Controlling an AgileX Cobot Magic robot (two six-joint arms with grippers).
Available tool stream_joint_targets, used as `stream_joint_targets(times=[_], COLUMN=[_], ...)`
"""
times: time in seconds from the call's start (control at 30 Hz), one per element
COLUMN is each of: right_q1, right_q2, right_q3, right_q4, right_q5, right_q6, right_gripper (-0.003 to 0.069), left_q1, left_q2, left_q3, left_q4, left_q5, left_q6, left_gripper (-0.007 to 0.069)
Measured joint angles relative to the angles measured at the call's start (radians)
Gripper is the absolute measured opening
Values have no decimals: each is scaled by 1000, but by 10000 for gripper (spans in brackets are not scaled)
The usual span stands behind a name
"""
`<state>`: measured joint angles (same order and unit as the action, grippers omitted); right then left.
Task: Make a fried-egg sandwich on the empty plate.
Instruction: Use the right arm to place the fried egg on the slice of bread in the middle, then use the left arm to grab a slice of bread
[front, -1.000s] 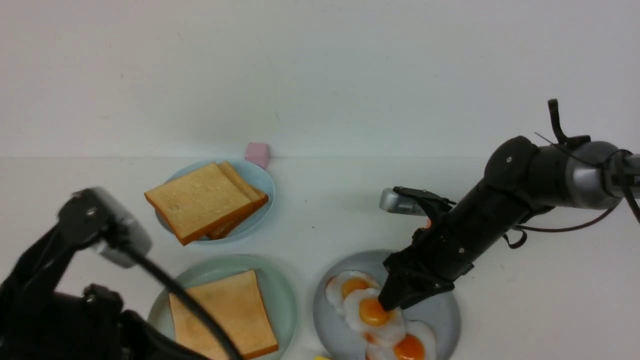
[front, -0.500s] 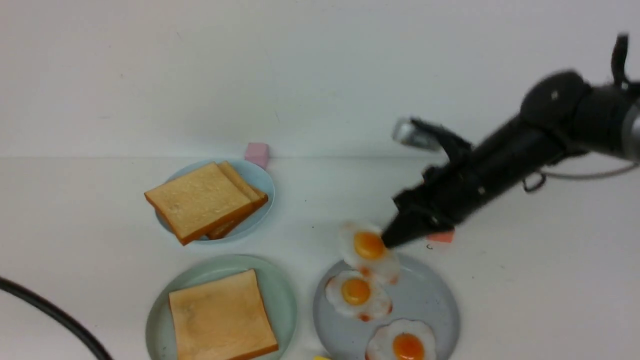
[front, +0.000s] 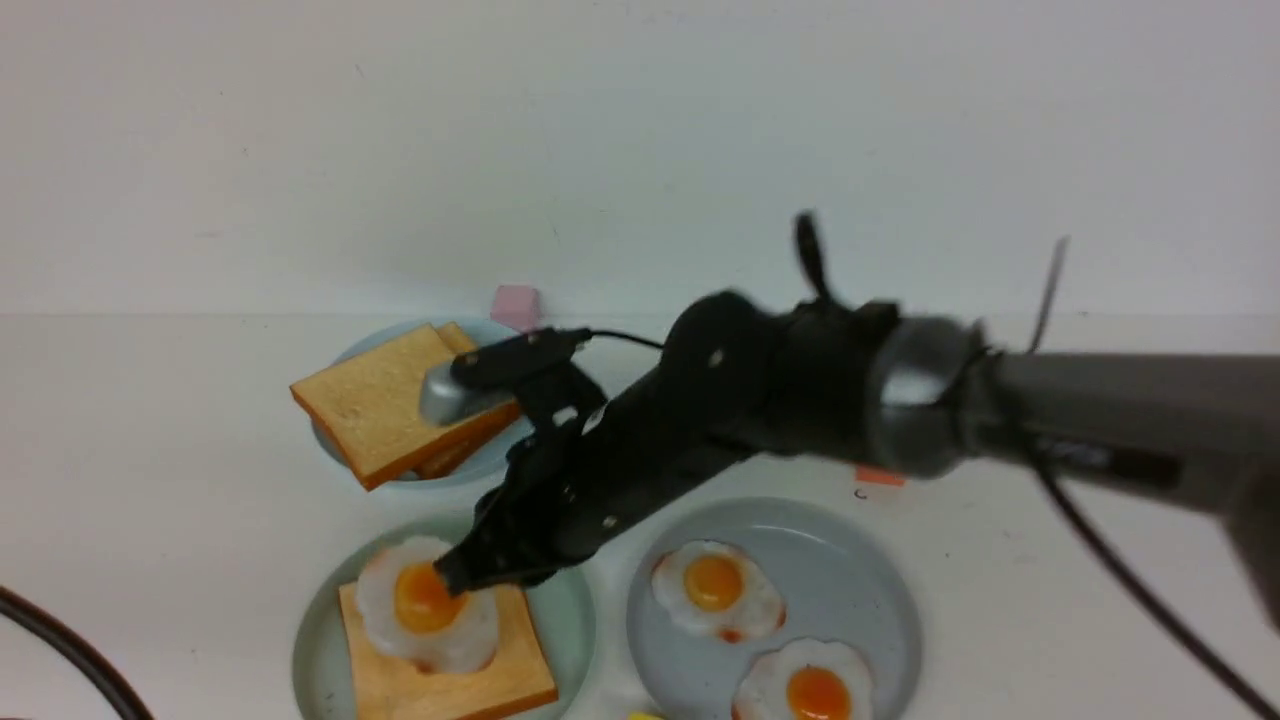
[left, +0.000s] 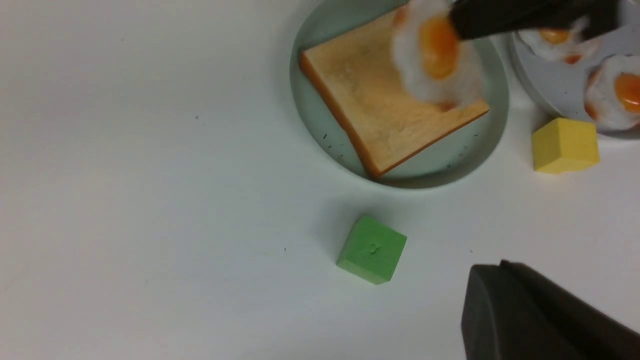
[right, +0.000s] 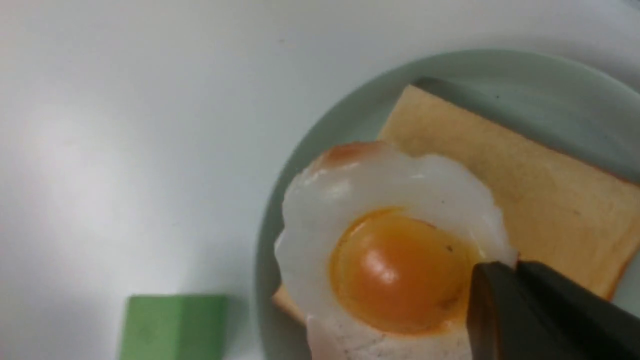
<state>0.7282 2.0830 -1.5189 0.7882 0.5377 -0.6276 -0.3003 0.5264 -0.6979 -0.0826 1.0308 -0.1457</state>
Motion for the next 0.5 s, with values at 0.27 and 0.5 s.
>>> stream_joint_targets(times=[0.27,0.5], right_q1=[-1,-1], right_q2=[24,-169], right_q3=[0,-132], right_q4=[-12,-231], right_q5=[-48,252], right_q6=[-1,128], right_gripper=[332,521], left_q1=[0,0], left_q2=[0,82], left_q3=[4,128], left_q4=[-13,-13], left_q5=[-36,-448], left_q6=[0,-77], left_gripper=[-13,-13])
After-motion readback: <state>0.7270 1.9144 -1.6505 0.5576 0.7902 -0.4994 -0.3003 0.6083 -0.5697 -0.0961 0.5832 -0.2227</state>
